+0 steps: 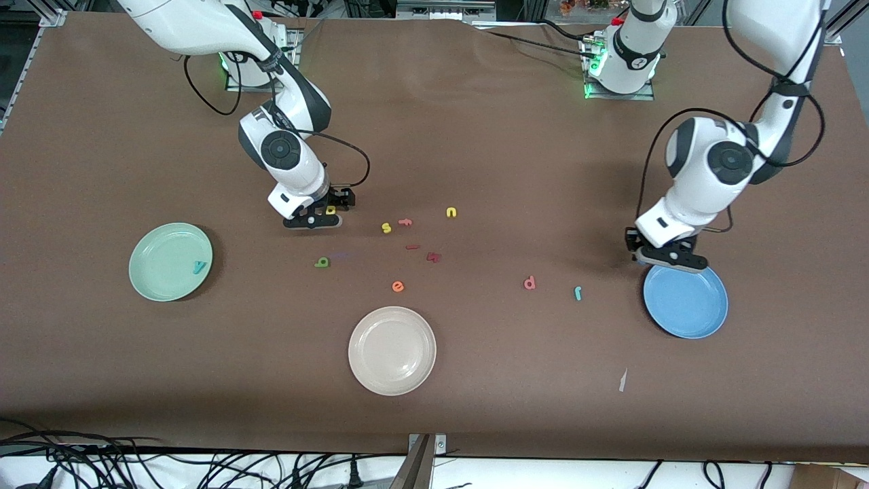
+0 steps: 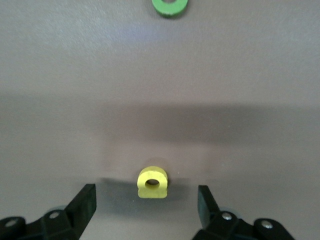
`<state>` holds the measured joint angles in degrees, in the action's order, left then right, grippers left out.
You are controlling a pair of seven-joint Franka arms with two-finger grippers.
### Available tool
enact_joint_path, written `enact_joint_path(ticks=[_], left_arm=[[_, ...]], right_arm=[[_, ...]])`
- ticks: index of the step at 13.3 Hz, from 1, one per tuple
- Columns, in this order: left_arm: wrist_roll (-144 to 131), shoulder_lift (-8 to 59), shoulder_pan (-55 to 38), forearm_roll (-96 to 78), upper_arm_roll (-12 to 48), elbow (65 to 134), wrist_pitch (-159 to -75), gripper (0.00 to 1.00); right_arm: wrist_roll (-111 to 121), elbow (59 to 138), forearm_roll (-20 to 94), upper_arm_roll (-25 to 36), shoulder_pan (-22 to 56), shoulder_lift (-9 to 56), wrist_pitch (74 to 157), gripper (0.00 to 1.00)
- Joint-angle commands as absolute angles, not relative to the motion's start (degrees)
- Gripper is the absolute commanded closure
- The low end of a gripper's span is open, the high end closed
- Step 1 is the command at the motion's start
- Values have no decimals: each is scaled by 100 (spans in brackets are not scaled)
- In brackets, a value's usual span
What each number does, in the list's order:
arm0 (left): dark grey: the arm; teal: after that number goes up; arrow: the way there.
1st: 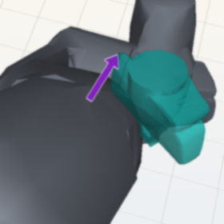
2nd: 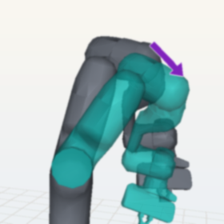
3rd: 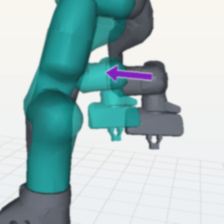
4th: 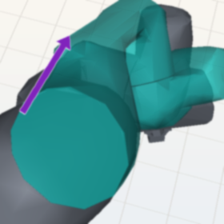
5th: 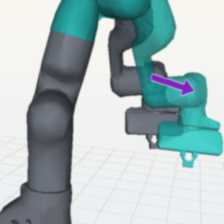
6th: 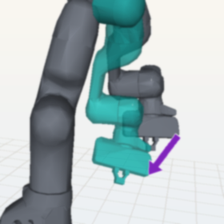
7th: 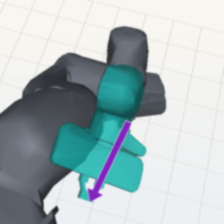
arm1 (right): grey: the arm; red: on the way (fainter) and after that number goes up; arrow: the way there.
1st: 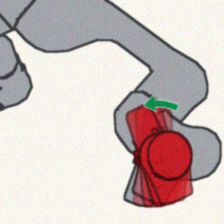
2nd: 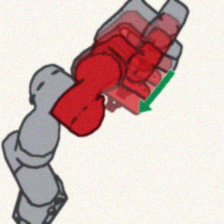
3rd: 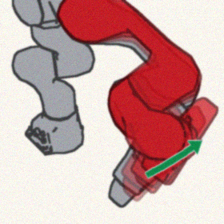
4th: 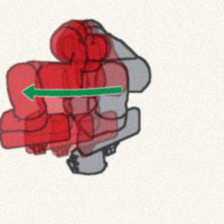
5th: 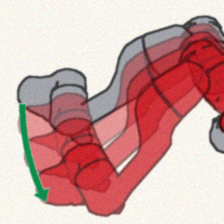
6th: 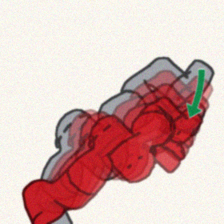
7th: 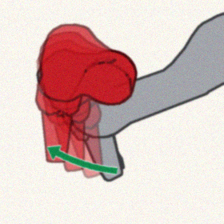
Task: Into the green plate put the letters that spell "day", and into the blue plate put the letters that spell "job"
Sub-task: 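Put the o in the blue plate while the right gripper grasps yellow a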
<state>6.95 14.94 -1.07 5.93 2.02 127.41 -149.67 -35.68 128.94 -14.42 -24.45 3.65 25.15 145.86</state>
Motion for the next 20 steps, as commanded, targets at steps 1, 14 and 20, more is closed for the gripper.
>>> enact_joint_path(ticks=[1, 14, 20], left_arm=[[1368, 1529, -105, 747, -51, 12675, -14985, 89], [2496, 2039, -114, 150, -501, 11953, -14985, 16], [1987, 2179, -841, -1042, -492, 11953, -14985, 20]], right_arm=[[-3709, 12964, -1573, -2452, 325, 2549, 14713, 24], [-4025, 12955, -1582, -2417, 325, 2698, 14924, 82], [-4017, 12351, -1529, -2242, 299, 2198, 13540, 84]])
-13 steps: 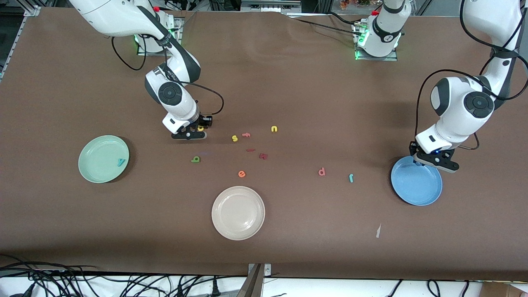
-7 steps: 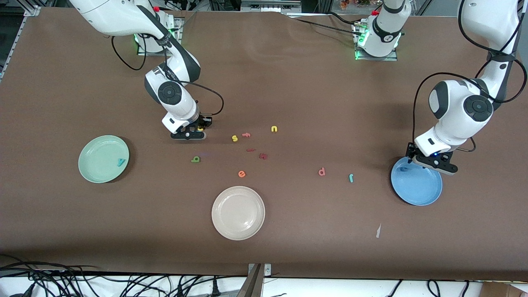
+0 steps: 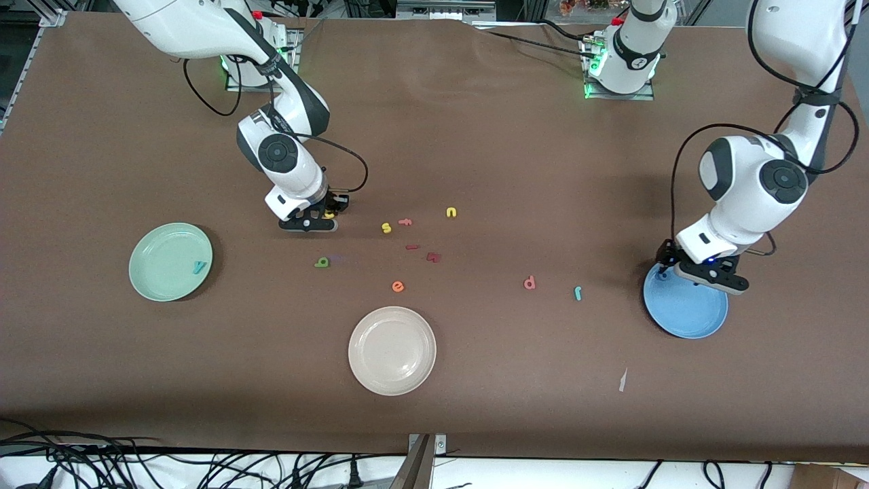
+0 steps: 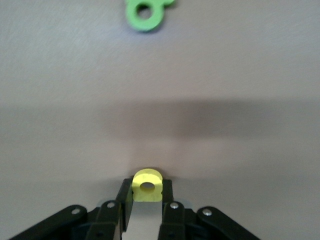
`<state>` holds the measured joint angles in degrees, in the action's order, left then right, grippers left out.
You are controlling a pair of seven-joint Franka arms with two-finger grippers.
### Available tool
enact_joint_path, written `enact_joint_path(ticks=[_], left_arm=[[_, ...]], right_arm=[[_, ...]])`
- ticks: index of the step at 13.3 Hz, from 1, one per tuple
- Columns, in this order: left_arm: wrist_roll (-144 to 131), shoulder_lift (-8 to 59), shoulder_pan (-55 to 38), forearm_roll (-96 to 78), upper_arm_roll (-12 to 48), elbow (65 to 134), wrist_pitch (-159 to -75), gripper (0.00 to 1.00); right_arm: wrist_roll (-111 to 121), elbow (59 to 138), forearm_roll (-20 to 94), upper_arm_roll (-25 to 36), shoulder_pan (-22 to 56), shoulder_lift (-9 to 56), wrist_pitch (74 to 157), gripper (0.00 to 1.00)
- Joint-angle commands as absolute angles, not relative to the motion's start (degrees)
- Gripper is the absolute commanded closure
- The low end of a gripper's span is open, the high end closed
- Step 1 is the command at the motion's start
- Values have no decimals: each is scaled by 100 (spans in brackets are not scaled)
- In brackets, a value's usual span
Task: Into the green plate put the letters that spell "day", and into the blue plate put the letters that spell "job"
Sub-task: 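Drop the a on the green plate while the left gripper grasps cyan j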
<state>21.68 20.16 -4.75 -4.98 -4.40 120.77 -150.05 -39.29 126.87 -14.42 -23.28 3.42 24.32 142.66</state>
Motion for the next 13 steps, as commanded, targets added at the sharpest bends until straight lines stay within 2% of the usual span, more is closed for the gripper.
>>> enact_joint_path(ticks=[1, 4, 7, 11, 12, 13], left_arm=[[1943, 2232, -1070, -1464, -492, 11927, -14977, 20], [1654, 2591, -1520, -1881, -501, 11542, -14977, 29], [1311, 3136, -1888, -1890, -658, 10988, -14985, 29], [1283, 3550, -2188, -2004, -791, 10775, -14994, 29], [1292, 3551, -2197, -1995, -800, 10793, -14994, 30], [1292, 3551, -2197, -2004, -800, 10810, -14994, 37]], right_arm=[[-3990, 12044, -1529, -2093, 299, 2171, 12987, 84], [-3360, 11252, -1503, -1627, 290, 2197, 11999, 84], [-2237, 11092, -1512, -1065, 150, 2267, 11988, 84], [-1075, 10575, -1547, -993, -473, 2644, 12023, 84], [-785, 10391, -1547, -993, -649, 2811, 12023, 84], [-486, 10206, -1556, -993, -824, 2987, 12050, 84]])
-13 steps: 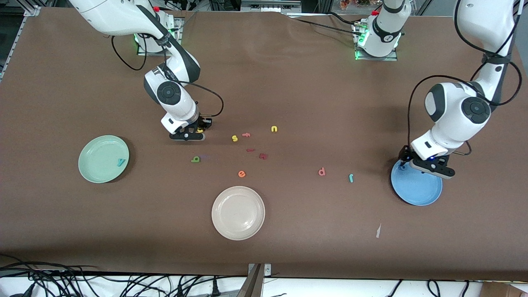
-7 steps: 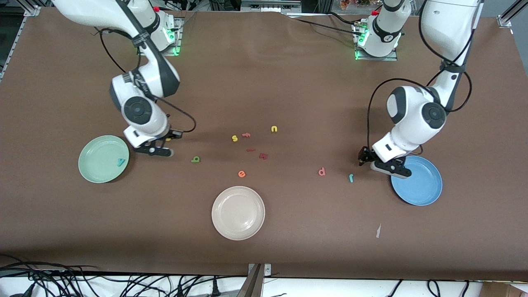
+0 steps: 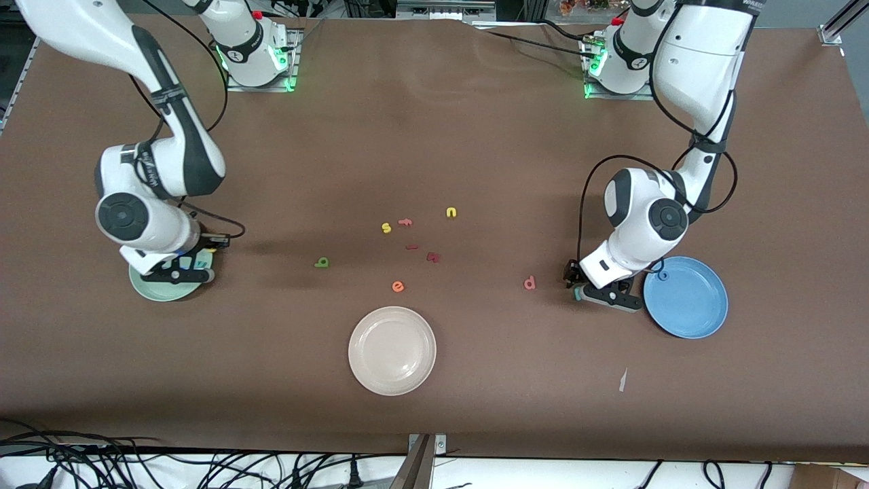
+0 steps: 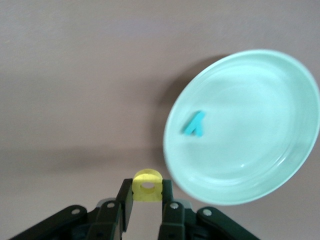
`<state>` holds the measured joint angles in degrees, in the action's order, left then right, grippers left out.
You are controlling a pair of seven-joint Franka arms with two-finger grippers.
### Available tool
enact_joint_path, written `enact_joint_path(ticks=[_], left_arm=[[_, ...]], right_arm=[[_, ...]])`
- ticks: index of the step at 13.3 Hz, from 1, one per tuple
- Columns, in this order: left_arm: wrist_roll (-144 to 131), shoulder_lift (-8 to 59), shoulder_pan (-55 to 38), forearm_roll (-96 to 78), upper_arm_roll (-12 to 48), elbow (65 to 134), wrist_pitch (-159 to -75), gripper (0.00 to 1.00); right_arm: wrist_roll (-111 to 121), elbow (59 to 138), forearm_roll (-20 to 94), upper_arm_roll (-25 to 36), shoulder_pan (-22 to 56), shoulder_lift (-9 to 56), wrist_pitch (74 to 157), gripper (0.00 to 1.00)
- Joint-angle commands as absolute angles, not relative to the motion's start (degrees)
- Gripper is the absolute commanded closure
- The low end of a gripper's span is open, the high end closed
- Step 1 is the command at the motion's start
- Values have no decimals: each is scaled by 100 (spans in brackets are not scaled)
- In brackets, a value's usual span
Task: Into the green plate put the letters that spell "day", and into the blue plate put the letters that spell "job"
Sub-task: 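Drop the a on the green plate while the left gripper grasps cyan j, then place the j on the blue plate while the right gripper reaches green b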
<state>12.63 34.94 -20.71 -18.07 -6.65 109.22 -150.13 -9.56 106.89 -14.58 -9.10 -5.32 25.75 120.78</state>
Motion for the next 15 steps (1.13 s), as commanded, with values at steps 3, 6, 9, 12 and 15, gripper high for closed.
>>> enact_joint_path(ticks=[3, 6, 9, 12, 15], left_arm=[[1292, 3726, -2258, -2004, -791, 10793, -15020, 49], [1301, 3858, -2312, -1995, -817, 10819, -15284, 49], [1318, 3876, -2320, -1986, -861, 10811, -15284, 65], [1380, 3841, -2320, -1986, -940, 10793, -15284, 75], [1389, 3719, -2320, -1995, -1045, 10793, -15275, 87]], right_arm=[[192, 9967, -1564, -993, -1317, 3497, 12505, 63], [167, 9967, -1512, -1089, -1318, 3358, 12350, 0], [-244, 9967, -1101, -1449, -1310, 3068, 11778, 0], [-1043, 10089, -1081, -1809, -1310, 2893, 11611, 0], [-2281, 10371, -1081, -2467, -1301, 2663, 11593, 0]])
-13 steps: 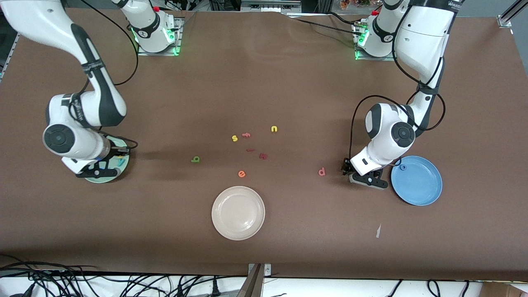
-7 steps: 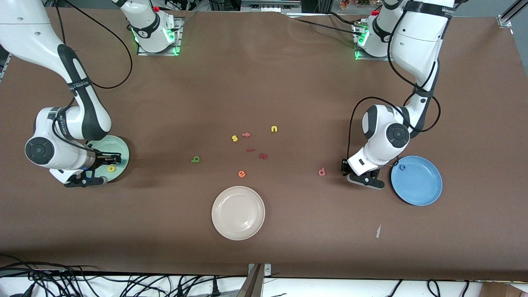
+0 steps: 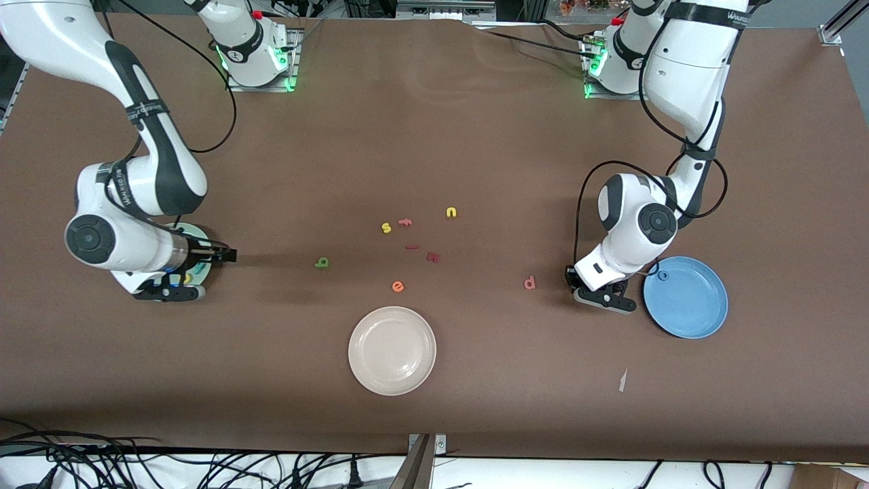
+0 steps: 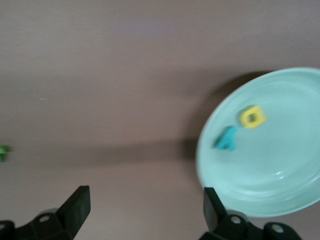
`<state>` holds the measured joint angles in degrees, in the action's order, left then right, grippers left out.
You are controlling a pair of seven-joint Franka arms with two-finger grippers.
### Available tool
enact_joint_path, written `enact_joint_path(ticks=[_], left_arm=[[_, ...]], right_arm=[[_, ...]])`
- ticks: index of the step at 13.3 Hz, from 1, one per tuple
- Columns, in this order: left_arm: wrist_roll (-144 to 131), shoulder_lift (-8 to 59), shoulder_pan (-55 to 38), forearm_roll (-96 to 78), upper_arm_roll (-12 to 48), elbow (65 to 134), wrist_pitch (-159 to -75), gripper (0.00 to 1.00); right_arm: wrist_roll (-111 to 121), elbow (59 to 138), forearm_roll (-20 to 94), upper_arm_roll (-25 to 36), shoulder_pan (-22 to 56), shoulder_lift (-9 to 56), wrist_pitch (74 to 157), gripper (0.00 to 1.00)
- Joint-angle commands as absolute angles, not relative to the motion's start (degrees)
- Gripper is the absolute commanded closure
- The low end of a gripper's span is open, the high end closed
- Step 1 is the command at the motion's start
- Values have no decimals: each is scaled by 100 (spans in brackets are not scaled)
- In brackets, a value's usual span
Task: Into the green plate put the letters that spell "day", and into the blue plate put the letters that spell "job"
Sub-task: 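Place the j on the blue plate while the right gripper reaches green b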
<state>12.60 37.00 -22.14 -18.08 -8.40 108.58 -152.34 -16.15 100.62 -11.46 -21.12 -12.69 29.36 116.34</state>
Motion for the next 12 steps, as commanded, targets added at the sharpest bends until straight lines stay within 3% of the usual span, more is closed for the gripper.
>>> enact_joint_path(ticks=[1, 8, 10, 12], left_arm=[[1397, 3605, -2303, -1986, -1116, 10810, -15232, 89], [2878, 2602, -1540, -1916, -1414, 10960, -13801, 91], [3653, 2558, -1197, -1916, -1424, 11012, -13755, 90], [3902, 2593, -1038, -1916, -1441, 11083, -13764, 82]], right_arm=[[-2633, 10432, -1090, -2696, -1301, 2663, 11636, 0], [-3436, 10380, -1213, -2883, -686, 2960, 12355, 0], [-3445, 10389, -1222, -2874, -659, 3120, 12542, 0], [-3437, 10389, -1222, -2874, -650, 3207, 12655, 0]])
